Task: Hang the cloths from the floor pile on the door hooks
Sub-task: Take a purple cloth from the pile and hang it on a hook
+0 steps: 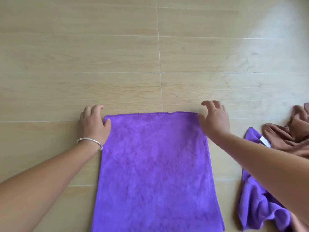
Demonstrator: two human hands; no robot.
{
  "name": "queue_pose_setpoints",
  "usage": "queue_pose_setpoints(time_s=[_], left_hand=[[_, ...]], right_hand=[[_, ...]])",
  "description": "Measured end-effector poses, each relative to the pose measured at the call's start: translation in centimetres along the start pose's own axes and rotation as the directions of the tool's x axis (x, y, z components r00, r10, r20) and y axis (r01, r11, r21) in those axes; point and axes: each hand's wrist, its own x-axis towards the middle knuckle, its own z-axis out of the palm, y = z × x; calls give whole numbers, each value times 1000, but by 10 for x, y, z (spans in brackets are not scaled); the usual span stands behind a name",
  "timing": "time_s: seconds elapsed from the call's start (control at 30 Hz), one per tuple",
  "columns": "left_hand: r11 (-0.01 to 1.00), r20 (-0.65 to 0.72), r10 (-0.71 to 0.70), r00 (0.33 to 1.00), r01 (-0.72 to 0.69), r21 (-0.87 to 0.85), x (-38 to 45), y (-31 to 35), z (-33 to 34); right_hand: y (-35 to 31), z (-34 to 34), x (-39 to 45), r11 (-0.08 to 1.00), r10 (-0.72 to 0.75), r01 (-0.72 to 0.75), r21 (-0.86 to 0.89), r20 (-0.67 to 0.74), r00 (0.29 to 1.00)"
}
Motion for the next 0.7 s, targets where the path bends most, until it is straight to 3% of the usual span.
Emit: queue_pose_setpoints(time_s=[0.07,0.13,0.23,0.4,0.7], left_hand=[[948,-10,308,951,-306,84,-26,5,2],[847,145,489,860,-508,156,-64,7,14],[835,334,441,833,-517,187,-111,1,38],[800,374,428,823,-537,267,-110,-9,48],[833,376,300,877,-433,345,-11,16,47]], right_hand=[[-8,-1,-22,976,-219,219,1,-1,976],[-9,7,-56,903,-422,427,-54,86,903],[-3,26,-102,822,-528,560,-100,232,817],[9,40,-106,764,-545,622,-170,344,764],[-24,34,-19,762,-444,569,-309,391,806]])
